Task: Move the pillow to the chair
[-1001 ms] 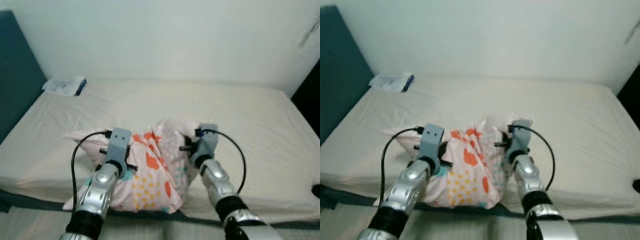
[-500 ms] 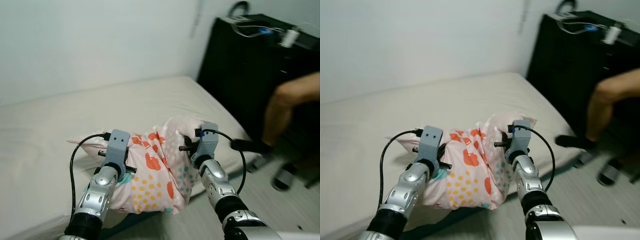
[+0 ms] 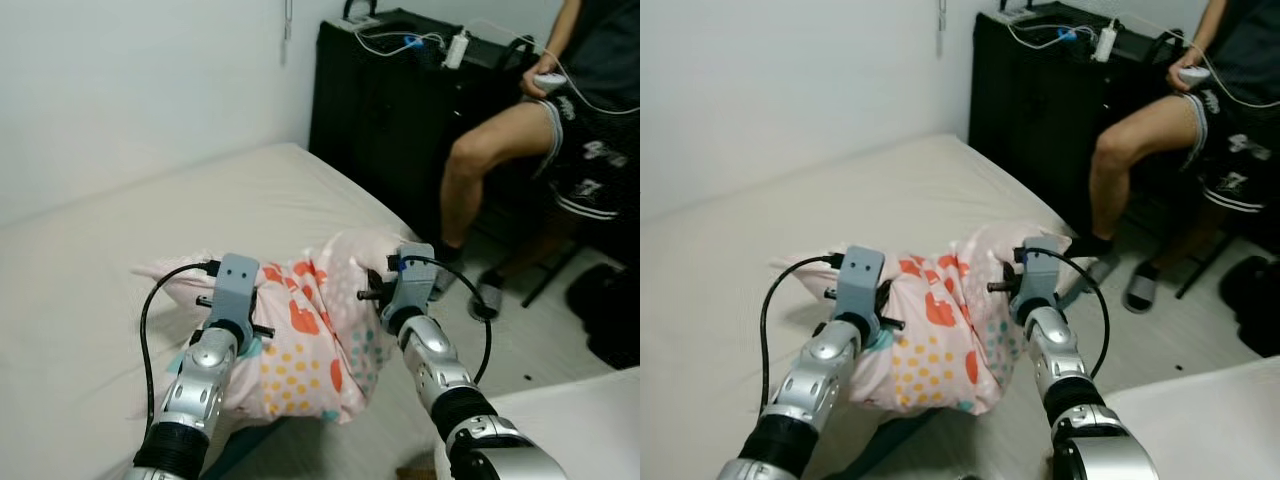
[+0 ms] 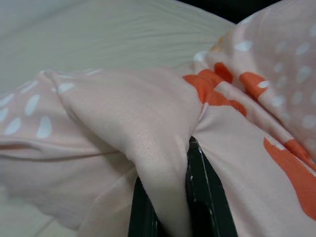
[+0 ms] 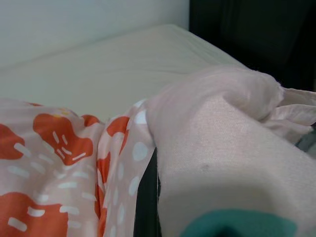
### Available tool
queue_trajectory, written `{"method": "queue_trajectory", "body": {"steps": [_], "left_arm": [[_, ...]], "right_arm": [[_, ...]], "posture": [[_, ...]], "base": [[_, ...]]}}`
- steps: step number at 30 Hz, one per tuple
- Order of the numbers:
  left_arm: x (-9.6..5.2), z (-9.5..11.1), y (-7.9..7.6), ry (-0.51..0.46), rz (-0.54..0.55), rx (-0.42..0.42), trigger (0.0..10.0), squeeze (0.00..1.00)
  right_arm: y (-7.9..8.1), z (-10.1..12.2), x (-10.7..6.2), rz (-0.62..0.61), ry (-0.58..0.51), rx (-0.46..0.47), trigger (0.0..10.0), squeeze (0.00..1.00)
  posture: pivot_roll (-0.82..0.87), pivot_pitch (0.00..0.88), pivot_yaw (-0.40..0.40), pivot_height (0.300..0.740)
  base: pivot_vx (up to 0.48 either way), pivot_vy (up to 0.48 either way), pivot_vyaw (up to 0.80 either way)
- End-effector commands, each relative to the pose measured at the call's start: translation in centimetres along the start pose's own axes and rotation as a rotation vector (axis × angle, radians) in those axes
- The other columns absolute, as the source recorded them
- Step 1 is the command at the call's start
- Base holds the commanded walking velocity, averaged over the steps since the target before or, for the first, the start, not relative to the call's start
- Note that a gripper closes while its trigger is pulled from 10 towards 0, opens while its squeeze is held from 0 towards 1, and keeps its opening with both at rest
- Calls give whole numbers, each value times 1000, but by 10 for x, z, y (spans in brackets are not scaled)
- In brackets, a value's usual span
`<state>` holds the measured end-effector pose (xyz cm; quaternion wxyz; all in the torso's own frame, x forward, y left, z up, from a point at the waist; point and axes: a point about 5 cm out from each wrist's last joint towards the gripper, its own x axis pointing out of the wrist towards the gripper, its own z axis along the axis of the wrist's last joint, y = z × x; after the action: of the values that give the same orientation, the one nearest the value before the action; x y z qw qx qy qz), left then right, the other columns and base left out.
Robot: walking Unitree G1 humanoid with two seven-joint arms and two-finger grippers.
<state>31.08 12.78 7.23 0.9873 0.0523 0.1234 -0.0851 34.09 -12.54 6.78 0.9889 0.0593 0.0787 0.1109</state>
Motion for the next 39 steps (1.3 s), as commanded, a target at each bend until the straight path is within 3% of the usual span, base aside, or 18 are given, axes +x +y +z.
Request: {"method": "queue_trajectory", "body": {"steps": [1, 23, 39], "left_arm": [[0, 8, -6, -49, -20, -1, 10000, 0], [0, 9, -4, -53, 5, -20, 10000, 0], [0, 8, -11, -53, 10, -50, 10000, 0]], "right_arm": [[8, 2, 2, 43, -16, -13, 10000, 0], [5, 3, 3, 26, -9, -10, 10000, 0], [-3, 3, 1, 14, -3, -2, 10000, 0]], "posture": [[8, 0, -53, 737], [4, 0, -52, 737], [-3, 0, -70, 737]], "base": [[0, 0, -800], [0, 0, -800], [0, 0, -800]]}}
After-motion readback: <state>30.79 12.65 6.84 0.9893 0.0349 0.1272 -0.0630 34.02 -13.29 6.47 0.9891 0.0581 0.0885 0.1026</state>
